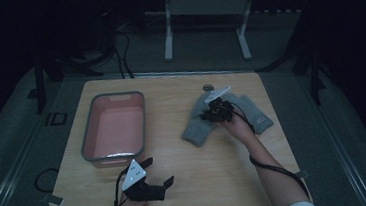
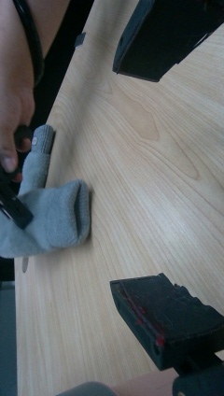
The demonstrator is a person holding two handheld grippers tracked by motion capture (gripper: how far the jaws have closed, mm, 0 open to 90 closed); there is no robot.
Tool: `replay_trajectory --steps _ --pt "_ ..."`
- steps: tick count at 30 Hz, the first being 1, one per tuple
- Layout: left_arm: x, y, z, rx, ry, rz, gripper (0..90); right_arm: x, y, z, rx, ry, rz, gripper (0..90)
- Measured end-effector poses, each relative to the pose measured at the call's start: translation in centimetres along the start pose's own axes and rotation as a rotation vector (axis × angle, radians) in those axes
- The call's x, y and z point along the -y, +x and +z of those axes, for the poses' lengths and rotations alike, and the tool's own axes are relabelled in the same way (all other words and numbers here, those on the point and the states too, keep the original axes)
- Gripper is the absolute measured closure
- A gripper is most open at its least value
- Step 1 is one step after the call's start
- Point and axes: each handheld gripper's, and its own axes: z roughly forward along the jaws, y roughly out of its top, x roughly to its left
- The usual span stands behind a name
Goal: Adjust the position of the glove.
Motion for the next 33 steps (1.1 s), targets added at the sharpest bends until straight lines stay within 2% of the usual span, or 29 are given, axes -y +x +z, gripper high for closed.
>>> replay_trajectory --steps 3,7,10,15,20,23,26,29,33 --pt "0.0 0.0 -0.1 0.003 -0.024 0.007 0.8 -0.4 0.2 -1.5 -0.015 -0.022 -0.015 82.8" --pt "-0.1 -0.1 0.0 -0.004 -0.028 0.022 0.8 -1.0 0.7 -3.4 -0.030 -0.045 -0.051 82.8" --pt "0.0 0.0 0.0 -0.007 -0.020 0.021 0.8 -1.4 1.3 -4.8 -0.037 -0.047 -0.102 82.8" --pt "-0.1 0.1 0.0 -0.013 -0.022 0.021 0.8 -1.8 3.0 -6.6 -0.073 -0.070 -0.162 82.7" --pt "-0.1 0.2 -0.1 -0.020 -0.022 0.016 0.8 -2.0 5.1 -7.8 -0.138 -0.085 -0.237 82.7" --pt "-0.1 0.2 -0.1 -0.019 -0.021 0.015 0.8 -1.9 6.1 -7.9 -0.175 -0.082 -0.276 82.7" --pt "-0.1 0.1 -0.1 -0.019 -0.020 0.016 0.8 -1.3 6.7 -7.3 -0.219 -0.083 -0.281 82.7" --pt "0.0 0.2 0.0 -0.017 -0.017 0.012 0.8 -0.3 7.2 -5.9 -0.246 -0.064 -0.286 82.6" --pt "0.0 0.1 0.0 -0.014 -0.011 0.015 0.8 1.0 7.6 -3.5 -0.272 -0.013 -0.289 82.5"
